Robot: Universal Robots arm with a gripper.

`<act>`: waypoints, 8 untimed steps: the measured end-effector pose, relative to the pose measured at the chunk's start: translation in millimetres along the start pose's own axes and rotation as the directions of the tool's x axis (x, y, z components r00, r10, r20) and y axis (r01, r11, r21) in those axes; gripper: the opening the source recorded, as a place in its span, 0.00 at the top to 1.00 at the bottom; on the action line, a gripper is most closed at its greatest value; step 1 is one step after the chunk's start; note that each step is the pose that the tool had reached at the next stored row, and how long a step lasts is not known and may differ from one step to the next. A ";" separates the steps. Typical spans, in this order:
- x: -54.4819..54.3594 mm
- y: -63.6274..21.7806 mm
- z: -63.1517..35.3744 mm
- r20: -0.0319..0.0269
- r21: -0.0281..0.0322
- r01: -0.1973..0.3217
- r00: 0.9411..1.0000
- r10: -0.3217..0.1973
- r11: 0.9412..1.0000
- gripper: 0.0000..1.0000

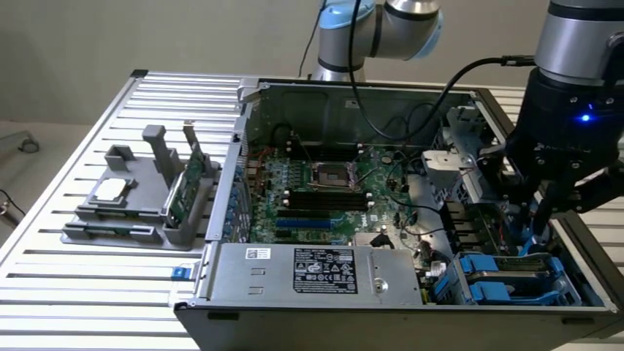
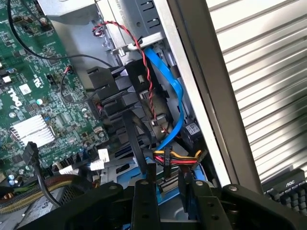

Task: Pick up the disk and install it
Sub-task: 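Insert the first disk wire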

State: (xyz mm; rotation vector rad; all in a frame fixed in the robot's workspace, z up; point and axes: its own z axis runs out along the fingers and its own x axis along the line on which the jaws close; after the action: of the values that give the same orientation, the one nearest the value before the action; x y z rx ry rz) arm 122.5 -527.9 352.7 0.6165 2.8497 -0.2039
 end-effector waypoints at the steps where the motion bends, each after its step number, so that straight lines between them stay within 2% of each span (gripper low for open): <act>1: 0.2 0.3 0.3 0.001 0.002 0.001 1.000 -0.001 1.000 0.76; 2: 0.3 0.6 0.5 0.002 0.004 0.001 1.000 -0.001 1.000 0.76; 3: 0.5 0.9 0.6 0.003 0.006 0.001 1.000 -0.001 1.000 0.82; 8: 2.1 1.0 0.5 0.006 0.013 0.003 1.000 -0.003 1.000 0.83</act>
State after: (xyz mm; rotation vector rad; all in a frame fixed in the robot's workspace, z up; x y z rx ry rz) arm 121.2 -526.2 351.6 0.6138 2.8456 -0.2244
